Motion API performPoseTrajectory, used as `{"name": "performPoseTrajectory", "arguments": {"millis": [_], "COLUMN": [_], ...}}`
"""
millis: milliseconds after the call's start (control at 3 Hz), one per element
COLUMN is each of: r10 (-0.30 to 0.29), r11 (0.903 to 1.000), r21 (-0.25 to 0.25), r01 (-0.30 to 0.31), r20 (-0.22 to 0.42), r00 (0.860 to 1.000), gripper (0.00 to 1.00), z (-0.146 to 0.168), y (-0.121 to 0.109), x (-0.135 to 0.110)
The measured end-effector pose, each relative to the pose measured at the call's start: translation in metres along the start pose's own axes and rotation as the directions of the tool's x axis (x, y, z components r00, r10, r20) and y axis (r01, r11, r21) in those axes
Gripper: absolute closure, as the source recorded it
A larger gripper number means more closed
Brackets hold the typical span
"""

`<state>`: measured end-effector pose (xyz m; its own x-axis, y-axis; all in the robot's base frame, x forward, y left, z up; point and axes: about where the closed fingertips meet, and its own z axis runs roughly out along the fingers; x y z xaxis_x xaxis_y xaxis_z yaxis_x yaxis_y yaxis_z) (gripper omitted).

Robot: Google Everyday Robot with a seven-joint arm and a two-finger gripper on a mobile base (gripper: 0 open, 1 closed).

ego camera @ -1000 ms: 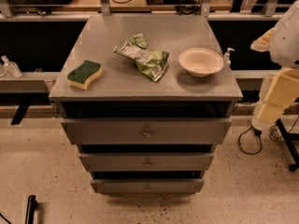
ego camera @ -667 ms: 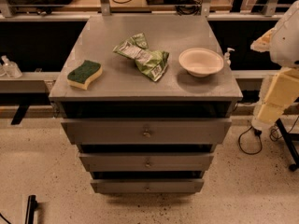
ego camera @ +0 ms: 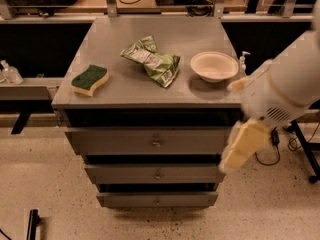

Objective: Open bottom drawer

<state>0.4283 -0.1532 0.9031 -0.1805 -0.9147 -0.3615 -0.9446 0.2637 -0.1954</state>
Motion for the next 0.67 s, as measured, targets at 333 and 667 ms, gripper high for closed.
{"name": "performPoseTrajectory", "arguments": {"millis": [333,667], "r10": [-0.032,-0.042], "r11": [0.9991,0.9988], "r21": [-0.026,-0.025], "r01": [0.033,0.041], "r20": [0.034,-0.048], "r00": [0.999,0.998], "gripper": [0.00,0.00], "z": [0.0376,0.0393], "y": [0.0206,0.0218], "x": [-0.0233,-0.0243]}}
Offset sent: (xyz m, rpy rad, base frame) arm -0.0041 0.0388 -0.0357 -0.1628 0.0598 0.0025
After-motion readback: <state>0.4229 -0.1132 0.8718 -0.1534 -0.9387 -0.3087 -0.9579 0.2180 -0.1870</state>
